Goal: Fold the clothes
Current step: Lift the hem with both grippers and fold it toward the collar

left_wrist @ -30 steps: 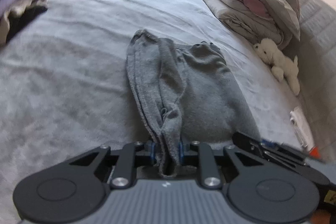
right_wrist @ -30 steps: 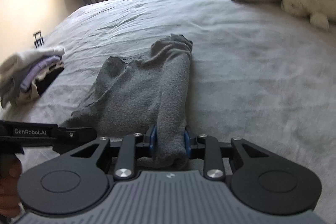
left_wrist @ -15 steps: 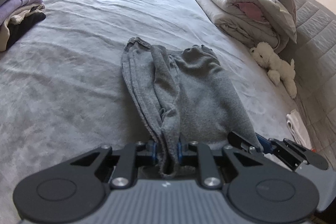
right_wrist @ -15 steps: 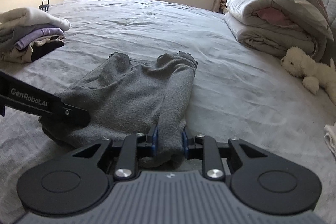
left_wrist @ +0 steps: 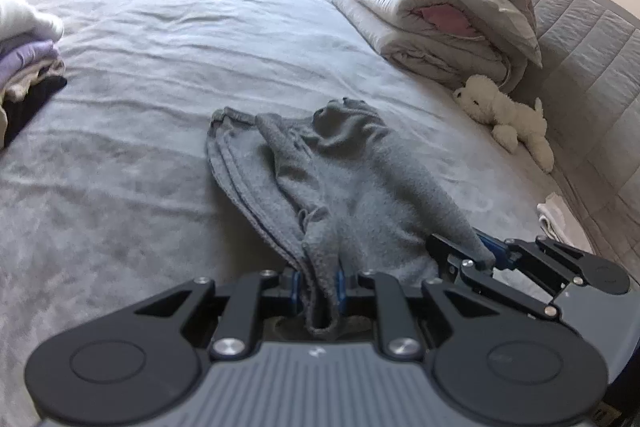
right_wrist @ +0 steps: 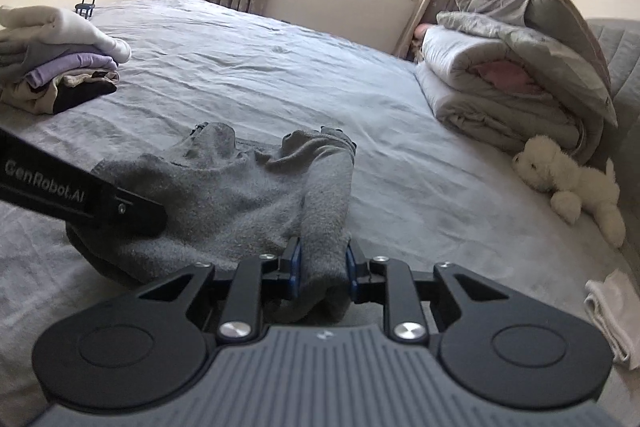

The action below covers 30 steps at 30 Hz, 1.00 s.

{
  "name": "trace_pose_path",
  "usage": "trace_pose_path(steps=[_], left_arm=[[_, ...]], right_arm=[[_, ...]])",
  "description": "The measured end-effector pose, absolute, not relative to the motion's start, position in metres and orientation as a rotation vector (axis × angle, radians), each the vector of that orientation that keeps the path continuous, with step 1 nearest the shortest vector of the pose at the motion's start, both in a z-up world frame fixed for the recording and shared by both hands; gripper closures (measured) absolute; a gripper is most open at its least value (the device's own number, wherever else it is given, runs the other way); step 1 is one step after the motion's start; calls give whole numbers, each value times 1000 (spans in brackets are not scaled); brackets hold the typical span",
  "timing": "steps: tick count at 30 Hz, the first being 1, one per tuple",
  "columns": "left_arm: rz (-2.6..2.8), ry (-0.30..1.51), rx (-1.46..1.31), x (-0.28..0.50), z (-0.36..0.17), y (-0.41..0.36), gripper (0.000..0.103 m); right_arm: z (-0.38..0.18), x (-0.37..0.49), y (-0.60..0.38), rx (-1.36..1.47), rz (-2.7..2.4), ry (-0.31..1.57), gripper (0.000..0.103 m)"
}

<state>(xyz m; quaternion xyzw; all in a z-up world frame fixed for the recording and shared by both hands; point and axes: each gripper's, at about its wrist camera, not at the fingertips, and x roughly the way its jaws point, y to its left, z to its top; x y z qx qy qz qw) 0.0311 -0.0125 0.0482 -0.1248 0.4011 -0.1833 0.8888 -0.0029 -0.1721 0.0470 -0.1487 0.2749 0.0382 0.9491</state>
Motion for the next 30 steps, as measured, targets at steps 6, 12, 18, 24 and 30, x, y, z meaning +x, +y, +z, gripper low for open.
trace_pose_path(steps=[6,12,18,24,30], left_arm=[[-371,840,-269,31,49,-13,87],[-414,776,-249,21,65,-15,87],[-409,773,-212,20,61,-21,87],[-408,743,-192,14,65,-22,87],[-402,689,-163,8,75,-26,87]], right_arm=[[47,-6,-167,-308,75,558,79],[58,-17,-163,-358,78,475,80],[48,-12,-167,-366,70,518,80],[51,-22,-159,-461,60,433,80],[55,-26,-162,-461,54,403,80]])
